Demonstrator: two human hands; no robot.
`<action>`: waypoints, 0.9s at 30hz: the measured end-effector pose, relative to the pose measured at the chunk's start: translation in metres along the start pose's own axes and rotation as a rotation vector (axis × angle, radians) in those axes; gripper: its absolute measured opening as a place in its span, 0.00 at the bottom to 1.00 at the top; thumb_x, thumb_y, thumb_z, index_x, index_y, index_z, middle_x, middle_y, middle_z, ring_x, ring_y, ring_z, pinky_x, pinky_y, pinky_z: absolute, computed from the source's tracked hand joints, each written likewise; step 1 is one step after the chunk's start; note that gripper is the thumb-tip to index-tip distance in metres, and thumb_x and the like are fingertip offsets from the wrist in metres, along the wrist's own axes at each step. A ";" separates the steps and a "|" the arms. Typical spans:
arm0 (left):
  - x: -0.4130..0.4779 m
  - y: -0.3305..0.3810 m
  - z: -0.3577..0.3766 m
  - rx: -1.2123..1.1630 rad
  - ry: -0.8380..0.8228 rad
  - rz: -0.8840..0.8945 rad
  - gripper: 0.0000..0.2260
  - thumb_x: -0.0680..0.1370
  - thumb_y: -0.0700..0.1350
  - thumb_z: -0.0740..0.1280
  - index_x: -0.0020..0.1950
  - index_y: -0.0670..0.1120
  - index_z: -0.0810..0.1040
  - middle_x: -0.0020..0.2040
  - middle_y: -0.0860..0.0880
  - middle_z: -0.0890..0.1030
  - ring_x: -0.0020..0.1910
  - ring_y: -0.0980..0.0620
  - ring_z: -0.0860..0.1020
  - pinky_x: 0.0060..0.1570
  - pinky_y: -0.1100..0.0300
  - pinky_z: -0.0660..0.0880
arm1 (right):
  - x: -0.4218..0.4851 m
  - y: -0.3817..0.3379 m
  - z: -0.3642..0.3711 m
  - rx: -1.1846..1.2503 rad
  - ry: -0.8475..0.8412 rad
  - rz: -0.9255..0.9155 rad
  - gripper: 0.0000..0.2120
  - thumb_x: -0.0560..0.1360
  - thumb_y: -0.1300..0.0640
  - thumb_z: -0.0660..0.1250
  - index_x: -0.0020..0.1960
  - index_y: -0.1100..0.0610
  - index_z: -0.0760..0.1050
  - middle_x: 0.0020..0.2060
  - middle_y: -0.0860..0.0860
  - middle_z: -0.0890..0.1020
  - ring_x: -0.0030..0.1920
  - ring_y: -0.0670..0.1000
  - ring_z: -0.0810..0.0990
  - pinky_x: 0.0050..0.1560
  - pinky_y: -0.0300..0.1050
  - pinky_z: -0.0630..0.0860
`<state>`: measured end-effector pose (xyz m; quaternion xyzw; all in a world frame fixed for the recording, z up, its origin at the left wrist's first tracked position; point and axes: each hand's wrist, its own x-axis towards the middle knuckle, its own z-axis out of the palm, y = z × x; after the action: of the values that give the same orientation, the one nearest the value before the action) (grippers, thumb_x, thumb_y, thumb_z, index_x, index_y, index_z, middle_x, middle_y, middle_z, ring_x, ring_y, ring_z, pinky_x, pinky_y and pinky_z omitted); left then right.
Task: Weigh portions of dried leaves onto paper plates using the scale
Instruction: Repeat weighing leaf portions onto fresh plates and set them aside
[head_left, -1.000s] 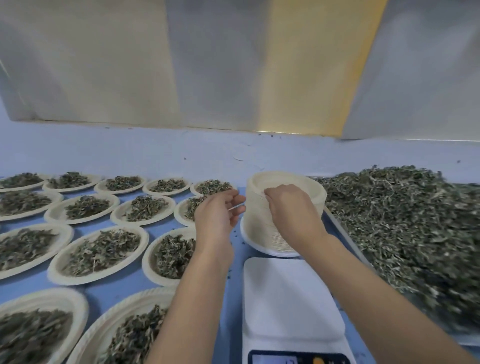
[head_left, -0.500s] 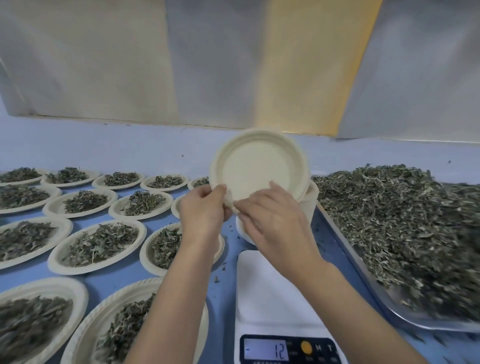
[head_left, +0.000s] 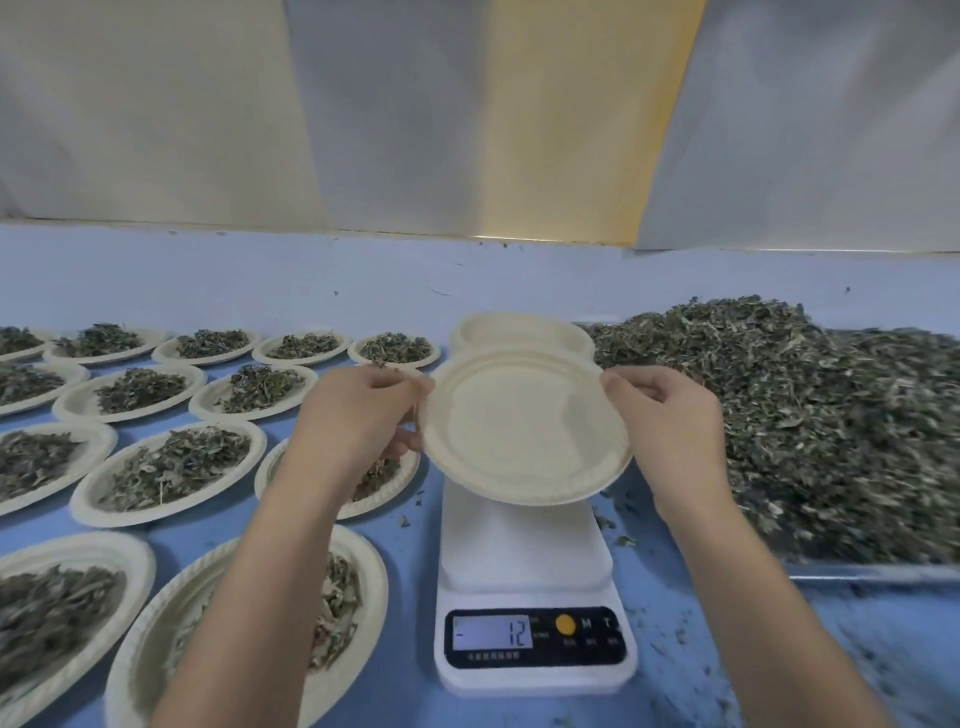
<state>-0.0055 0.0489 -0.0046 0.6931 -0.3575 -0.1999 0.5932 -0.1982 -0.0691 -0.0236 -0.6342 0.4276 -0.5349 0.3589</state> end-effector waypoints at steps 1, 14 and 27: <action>0.000 0.000 -0.002 0.027 -0.017 -0.022 0.07 0.76 0.43 0.69 0.39 0.44 0.83 0.31 0.48 0.83 0.22 0.52 0.77 0.27 0.62 0.73 | 0.000 0.003 -0.001 -0.057 -0.018 -0.001 0.08 0.74 0.50 0.68 0.39 0.51 0.80 0.33 0.42 0.81 0.36 0.45 0.79 0.38 0.46 0.75; 0.001 -0.010 0.009 0.205 -0.175 -0.362 0.22 0.80 0.53 0.62 0.46 0.33 0.79 0.42 0.37 0.82 0.27 0.43 0.81 0.35 0.57 0.80 | -0.005 0.024 0.005 -0.567 -0.170 -0.041 0.25 0.77 0.51 0.59 0.24 0.59 0.63 0.24 0.56 0.72 0.29 0.57 0.70 0.30 0.47 0.64; 0.005 -0.021 0.014 0.311 -0.214 -0.388 0.21 0.80 0.52 0.61 0.44 0.33 0.77 0.31 0.38 0.81 0.18 0.50 0.76 0.17 0.68 0.68 | -0.006 0.035 0.007 -0.647 -0.230 -0.013 0.23 0.77 0.53 0.61 0.26 0.57 0.60 0.24 0.54 0.66 0.27 0.52 0.62 0.31 0.44 0.57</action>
<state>-0.0064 0.0366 -0.0275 0.8064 -0.3049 -0.3245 0.3891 -0.1976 -0.0770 -0.0591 -0.7740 0.5278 -0.2990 0.1816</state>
